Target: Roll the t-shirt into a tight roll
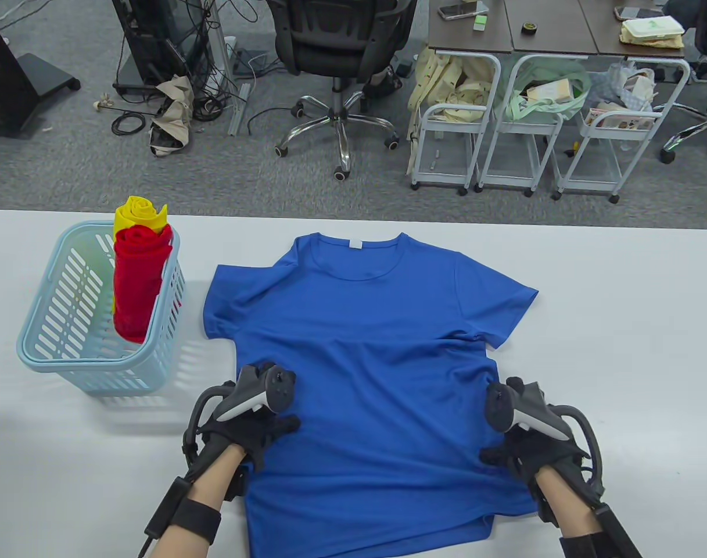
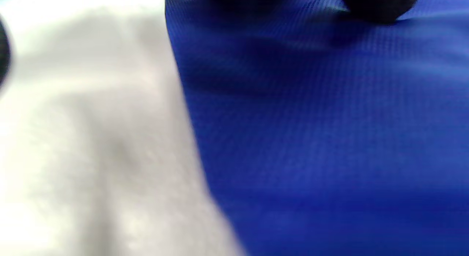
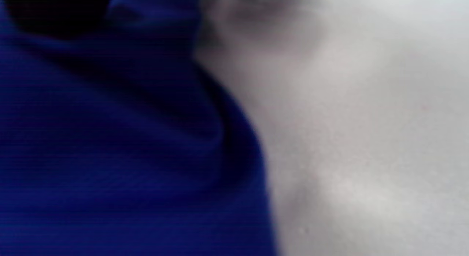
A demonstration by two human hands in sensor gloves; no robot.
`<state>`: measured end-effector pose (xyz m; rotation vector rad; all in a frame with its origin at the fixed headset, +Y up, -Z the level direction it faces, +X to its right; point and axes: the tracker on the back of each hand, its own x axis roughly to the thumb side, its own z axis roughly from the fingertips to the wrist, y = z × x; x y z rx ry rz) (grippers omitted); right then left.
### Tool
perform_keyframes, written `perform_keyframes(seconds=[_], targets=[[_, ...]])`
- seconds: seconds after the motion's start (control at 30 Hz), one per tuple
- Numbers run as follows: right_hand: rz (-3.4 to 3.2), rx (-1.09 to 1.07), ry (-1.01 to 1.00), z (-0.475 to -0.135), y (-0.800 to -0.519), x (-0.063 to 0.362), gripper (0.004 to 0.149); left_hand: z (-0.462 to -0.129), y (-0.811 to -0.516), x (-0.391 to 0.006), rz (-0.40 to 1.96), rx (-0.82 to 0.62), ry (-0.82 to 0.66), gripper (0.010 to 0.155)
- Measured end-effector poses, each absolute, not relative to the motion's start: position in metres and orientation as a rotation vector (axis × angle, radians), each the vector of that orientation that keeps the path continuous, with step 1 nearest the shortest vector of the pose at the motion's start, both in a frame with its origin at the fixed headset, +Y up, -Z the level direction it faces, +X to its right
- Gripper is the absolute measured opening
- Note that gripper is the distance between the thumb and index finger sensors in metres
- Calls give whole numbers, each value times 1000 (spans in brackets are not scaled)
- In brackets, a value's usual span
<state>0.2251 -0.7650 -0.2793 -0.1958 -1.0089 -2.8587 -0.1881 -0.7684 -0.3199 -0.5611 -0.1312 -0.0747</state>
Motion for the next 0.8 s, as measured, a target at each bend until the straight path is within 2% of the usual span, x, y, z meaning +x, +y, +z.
perform_keyframes(seconds=[0.1, 0.13, 0.2, 0.27, 0.3, 0.33, 0.4, 0.43, 0.53, 0.6, 0.63, 0.7, 0.8], targets=[[-2835, -298, -986, -279, -757, 214, 127, -320, -760, -186, -51, -500, -144, 73], [-2882, -242, -937, -285, -754, 214, 121, -319, -761, -184, 0, -508, -164, 72], [-2981, -87, -843, -301, -753, 218, 99, -319, -767, -179, 75, -548, -188, 74], [-3060, 67, -862, -316, -762, 222, 87, -318, -776, -176, 51, -602, -196, 75], [-3034, 114, -903, -319, -768, 223, 88, -317, -780, -175, 3, -622, -199, 75], [-2997, 109, -919, -319, -772, 223, 96, -316, -779, -176, -33, -614, -208, 76], [-2878, -72, -1060, -315, -769, 223, 114, -317, -775, -178, -29, -586, -216, 76], [-2881, -72, -1046, -312, -764, 221, 121, -318, -772, -180, 0, -573, -203, 77], [-2919, -49, -977, -319, -756, 222, 123, -322, -774, -182, 34, -577, -189, 77], [-3014, 1, -966, -327, -754, 222, 115, -321, -782, -180, 10, -616, -193, 76], [-3045, -7, -944, -332, -755, 219, 104, -320, -782, -178, -15, -616, -194, 77], [-3072, -65, -982, -342, -761, 212, 87, -320, -775, -177, -42, -574, -210, 75], [-3043, -96, -969, -349, -768, 203, 76, -319, -762, -178, 24, -525, -222, 69]])
